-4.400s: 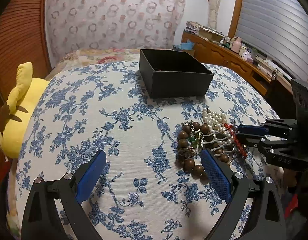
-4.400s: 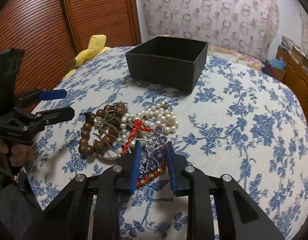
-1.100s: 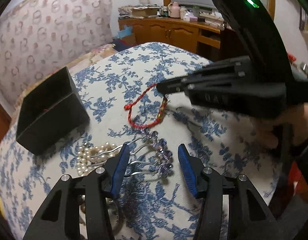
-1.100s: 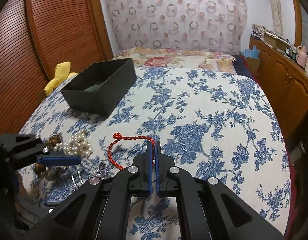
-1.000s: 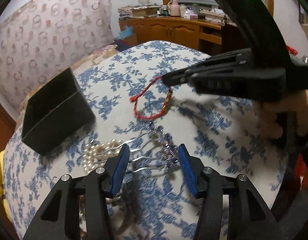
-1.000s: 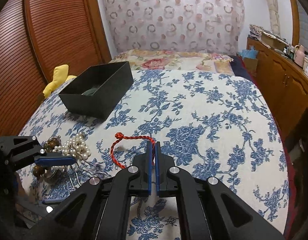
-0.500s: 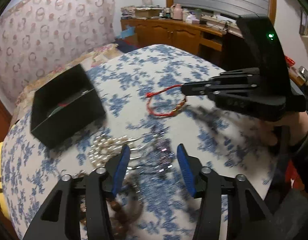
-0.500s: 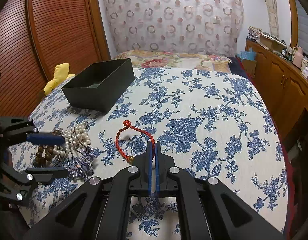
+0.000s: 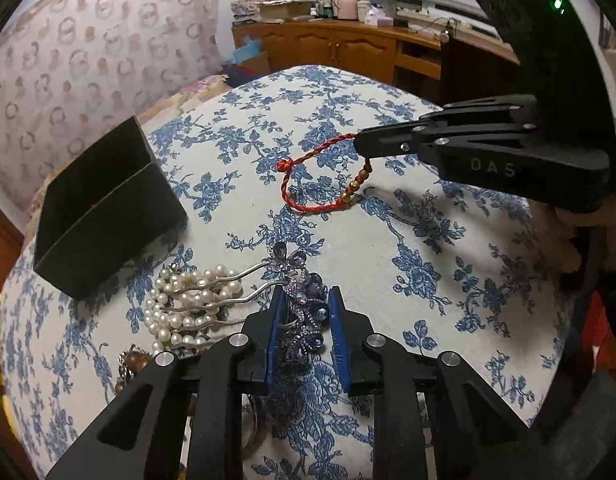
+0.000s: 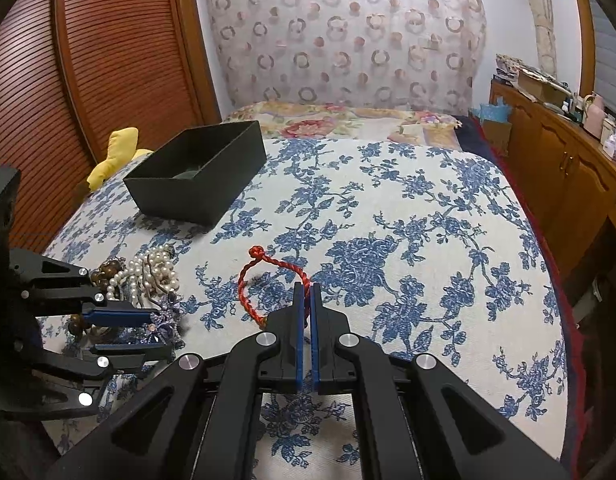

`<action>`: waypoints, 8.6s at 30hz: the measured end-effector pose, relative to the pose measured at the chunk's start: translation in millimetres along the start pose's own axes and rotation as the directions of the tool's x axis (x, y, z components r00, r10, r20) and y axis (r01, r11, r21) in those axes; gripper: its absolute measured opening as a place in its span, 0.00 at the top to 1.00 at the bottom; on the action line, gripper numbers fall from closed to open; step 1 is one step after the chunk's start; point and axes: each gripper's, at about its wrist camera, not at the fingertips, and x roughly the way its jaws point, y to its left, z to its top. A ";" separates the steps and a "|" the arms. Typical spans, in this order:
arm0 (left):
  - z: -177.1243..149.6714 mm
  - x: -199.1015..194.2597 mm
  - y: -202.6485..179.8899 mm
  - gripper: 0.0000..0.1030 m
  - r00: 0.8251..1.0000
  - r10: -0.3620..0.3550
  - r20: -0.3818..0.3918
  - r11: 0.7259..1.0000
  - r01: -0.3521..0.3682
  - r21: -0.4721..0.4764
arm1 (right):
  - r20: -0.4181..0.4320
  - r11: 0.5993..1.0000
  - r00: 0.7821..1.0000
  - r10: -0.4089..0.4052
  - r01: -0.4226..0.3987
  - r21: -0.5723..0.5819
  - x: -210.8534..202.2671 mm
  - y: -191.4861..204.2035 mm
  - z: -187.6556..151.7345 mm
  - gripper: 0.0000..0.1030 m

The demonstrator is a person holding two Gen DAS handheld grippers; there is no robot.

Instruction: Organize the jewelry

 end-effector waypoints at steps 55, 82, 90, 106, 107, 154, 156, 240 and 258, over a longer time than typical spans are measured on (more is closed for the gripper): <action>28.8 -56.3 201.0 0.65 0.969 0.168 0.181 0.916 -0.086 -0.393 | 0.017 0.955 0.980 0.198 -0.188 -0.230 102.6 85.6 147.3 0.97; -61.2 -84.1 152.7 0.51 0.977 0.172 0.127 0.908 -0.107 -0.404 | 0.037 0.967 0.988 0.151 -0.140 -0.211 23.7 102.8 80.1 0.83; -86.8 -81.3 126.9 0.50 0.984 0.144 0.103 0.912 -0.091 -0.399 | 0.011 0.973 0.989 0.146 -0.142 -0.182 3.8 114.5 29.6 0.83; -97.2 -61.5 104.4 0.50 0.995 0.081 0.062 0.914 -0.049 -0.403 | -0.042 0.984 0.991 0.130 -0.134 -0.120 -4.0 110.1 -31.2 0.73; -96.3 -60.4 103.6 0.50 0.995 0.080 0.060 0.914 -0.049 -0.403 | -0.044 0.984 0.991 0.130 -0.134 -0.120 -2.8 109.8 -32.3 0.73; -47.4 -137.6 104.8 0.87 0.940 0.109 0.322 0.918 0.029 -0.396 | -0.031 0.976 0.990 0.140 -0.144 -0.166 -1.5 120.0 -32.3 0.73; -48.4 -141.6 109.4 0.87 0.937 0.121 0.326 0.914 0.023 -0.405 | -0.030 0.972 0.988 0.150 -0.153 -0.181 -1.0 124.9 -27.6 0.73; 51.6 -74.4 202.1 0.87 0.944 0.130 0.302 0.917 0.001 -0.399 | 0.215 0.941 0.956 0.201 -0.128 -0.312 10.7 95.2 222.1 0.92; 46.2 -72.7 196.4 0.77 0.950 0.161 0.268 0.918 -0.045 -0.394 | 0.091 0.953 0.979 0.184 -0.155 -0.260 52.6 93.1 188.4 0.91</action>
